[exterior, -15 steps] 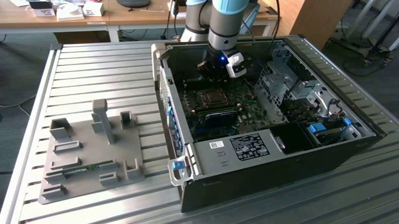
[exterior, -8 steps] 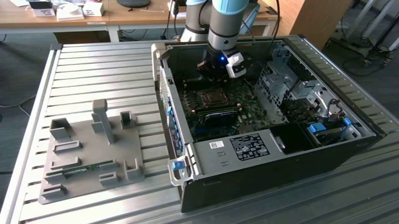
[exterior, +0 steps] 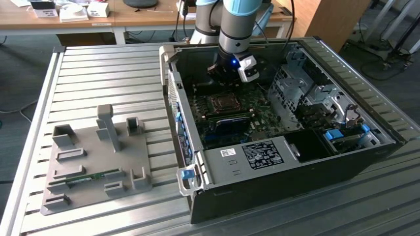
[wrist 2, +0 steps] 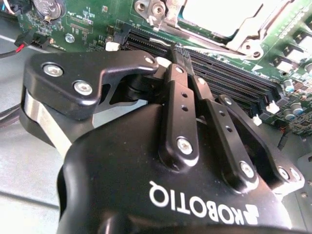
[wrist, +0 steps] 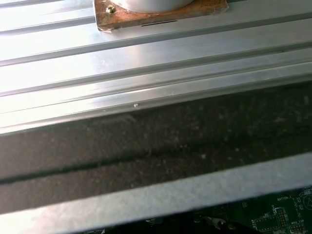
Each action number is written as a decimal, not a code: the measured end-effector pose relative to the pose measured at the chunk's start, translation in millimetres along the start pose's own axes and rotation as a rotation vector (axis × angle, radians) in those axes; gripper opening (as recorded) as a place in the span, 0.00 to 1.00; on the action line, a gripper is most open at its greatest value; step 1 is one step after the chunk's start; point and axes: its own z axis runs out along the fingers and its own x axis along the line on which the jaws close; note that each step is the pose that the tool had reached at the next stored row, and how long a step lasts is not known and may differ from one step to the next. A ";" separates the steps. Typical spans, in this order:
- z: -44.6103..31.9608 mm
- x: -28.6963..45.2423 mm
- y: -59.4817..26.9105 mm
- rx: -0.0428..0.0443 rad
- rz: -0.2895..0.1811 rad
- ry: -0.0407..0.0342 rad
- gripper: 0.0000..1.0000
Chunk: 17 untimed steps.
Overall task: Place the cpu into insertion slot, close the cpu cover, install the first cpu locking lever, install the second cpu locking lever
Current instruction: 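Install the first cpu locking lever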
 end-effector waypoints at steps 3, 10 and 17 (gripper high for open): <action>0.4 0.0 -1.0 -0.0011 -0.001 -0.0056 0.11; 1.0 -0.1 -3.5 -0.0036 -0.004 -0.0206 0.11; 0.8 1.5 -4.6 -0.0056 -0.005 -0.0317 0.11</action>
